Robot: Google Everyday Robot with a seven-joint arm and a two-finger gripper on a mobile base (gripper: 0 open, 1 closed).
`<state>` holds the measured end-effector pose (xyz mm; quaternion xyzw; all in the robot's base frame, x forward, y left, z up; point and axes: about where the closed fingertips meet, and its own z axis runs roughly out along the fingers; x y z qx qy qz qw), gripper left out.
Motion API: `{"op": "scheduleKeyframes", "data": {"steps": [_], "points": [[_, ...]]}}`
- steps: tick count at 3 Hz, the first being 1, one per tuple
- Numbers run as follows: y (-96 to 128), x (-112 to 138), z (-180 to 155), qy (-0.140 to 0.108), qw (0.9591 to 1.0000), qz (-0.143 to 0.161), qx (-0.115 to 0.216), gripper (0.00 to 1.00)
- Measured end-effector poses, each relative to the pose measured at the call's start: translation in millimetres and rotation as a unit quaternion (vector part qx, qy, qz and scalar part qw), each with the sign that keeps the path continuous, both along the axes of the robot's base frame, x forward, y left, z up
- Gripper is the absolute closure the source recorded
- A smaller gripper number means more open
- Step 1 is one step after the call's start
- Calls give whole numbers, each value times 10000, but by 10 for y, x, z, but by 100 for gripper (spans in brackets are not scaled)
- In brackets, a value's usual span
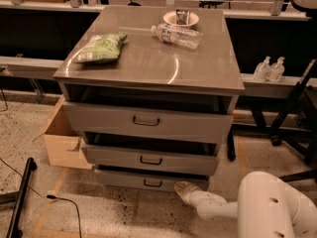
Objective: Close bottom drawer
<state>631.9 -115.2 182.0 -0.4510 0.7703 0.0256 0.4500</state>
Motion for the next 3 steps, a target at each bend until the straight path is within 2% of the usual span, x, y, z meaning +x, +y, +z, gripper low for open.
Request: {"op": "scheduleKeyframes", "data": {"steps": [1,2,3], "points": [[-17,50,-25,-100,9999,65,24,100],[-60,-94,143,-106,9996,203,174,100],[-141,-633,424,-7,9974,623,358,100]]}}
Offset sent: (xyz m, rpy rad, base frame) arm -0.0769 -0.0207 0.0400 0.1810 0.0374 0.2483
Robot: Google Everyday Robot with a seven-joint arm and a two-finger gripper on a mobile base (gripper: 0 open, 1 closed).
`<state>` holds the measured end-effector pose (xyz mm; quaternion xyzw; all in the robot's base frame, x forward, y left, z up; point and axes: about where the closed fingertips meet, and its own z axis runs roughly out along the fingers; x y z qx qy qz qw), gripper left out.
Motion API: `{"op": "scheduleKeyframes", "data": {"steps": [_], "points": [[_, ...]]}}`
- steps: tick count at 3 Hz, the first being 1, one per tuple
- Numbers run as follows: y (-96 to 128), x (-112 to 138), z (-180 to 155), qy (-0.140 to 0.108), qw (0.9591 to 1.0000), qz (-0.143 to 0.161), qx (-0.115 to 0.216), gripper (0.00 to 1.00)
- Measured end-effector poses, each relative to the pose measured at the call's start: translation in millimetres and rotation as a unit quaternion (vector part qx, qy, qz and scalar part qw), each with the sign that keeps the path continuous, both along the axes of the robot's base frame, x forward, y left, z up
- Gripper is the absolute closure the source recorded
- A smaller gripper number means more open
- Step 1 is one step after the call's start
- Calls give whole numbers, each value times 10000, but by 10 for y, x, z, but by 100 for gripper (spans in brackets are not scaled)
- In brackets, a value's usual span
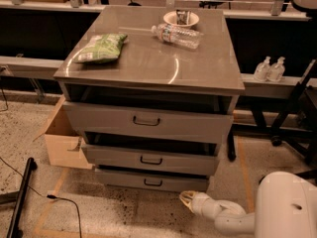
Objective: Close bottom drawer
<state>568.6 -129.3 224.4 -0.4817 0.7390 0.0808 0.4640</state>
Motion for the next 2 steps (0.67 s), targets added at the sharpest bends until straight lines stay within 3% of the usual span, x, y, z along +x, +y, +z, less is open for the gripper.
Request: {"op": "scheduleKeyframes", "data": {"steps": [1,2], "points": [[-90,-554,259,166,9974,696,123,100],[-210,-1132,809,437,9902,1173,612,100]]}}
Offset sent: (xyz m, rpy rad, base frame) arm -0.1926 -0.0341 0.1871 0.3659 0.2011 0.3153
